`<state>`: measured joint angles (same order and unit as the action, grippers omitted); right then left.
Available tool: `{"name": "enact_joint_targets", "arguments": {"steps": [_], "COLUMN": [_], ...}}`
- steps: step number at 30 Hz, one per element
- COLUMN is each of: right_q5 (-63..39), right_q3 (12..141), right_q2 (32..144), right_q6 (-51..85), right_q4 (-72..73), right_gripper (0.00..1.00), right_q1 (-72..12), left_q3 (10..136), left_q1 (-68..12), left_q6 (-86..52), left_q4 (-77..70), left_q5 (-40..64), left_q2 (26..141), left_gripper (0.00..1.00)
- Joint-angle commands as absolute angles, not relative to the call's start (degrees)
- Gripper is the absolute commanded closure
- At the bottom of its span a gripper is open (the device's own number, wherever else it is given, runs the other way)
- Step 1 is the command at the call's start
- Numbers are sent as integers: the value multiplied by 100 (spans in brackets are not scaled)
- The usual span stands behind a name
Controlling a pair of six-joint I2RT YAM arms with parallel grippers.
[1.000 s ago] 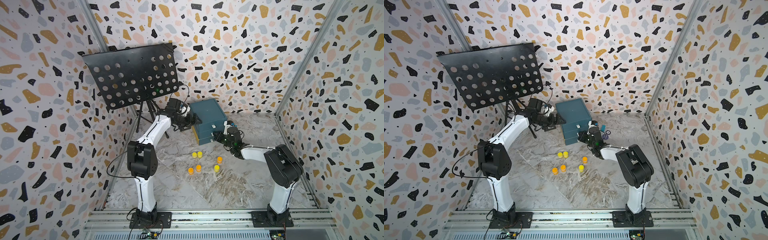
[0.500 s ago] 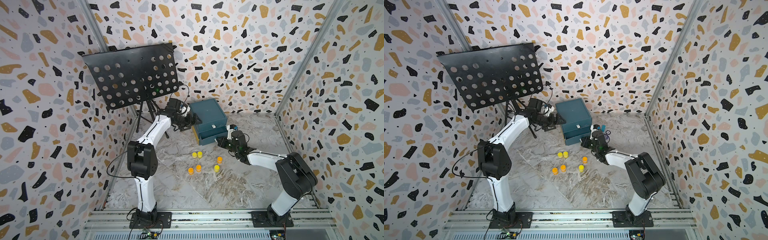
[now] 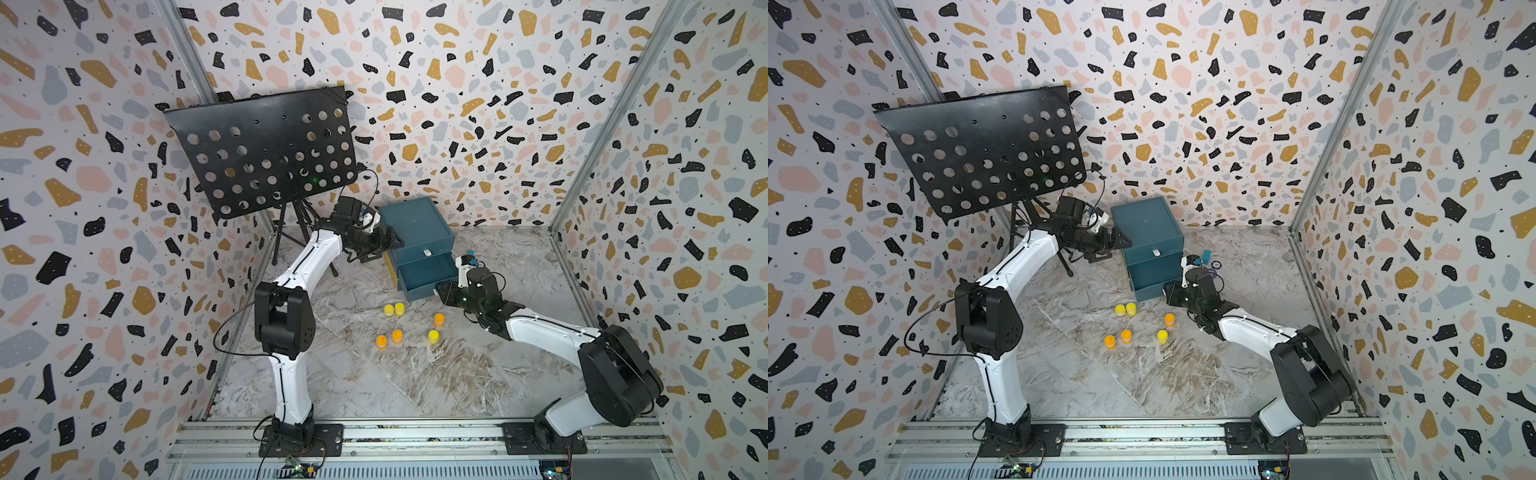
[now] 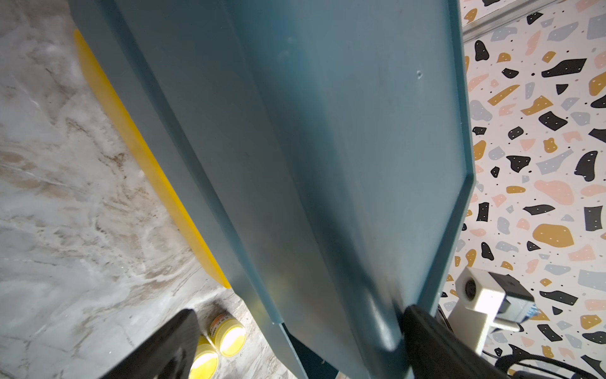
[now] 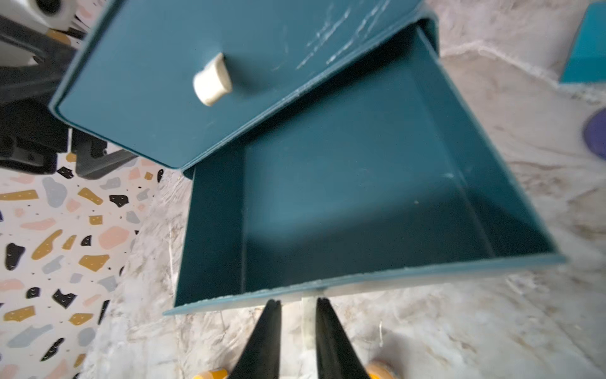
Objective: Put the paint cans in the drawer according to color
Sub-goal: Open the drawer in the storage box, then pick up the paint can at the center of the board.
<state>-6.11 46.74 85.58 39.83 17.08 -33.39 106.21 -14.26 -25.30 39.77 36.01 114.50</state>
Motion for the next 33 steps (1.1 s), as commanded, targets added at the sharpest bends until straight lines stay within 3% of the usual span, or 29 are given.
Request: {"name": "enact_joint_targets", "arguments": {"steps": [1,8,14,24,33], "right_q5": [-479,-163,179,155,-49], "right_q3": [4670,4650,4645,4149,3763], "right_q2": [8214,7489,6497,5210,5428], "right_q6": [3736,3443,2973,2819,3049], "right_q4": [1296,435,-830,-1850,-1350], "right_gripper": [64,51,48,47,45], "right_q1": [-3410,-3592,-3794,-3885,-3918], "left_q3": [10585,10636,10696,8586,7233], "left_q1": [-1411,-1415,-1404,-1397,-1323], "left_q6": [-2426,-2375,-2178,-2030,-1560], "left_q4": [4276,4218,4252,3578,3754], "left_q5": [3338,3475,3418,2698,2159], "left_q2": [11494,11229,10633,8739,8027], "left_gripper": [0,0,0,0,0]}}
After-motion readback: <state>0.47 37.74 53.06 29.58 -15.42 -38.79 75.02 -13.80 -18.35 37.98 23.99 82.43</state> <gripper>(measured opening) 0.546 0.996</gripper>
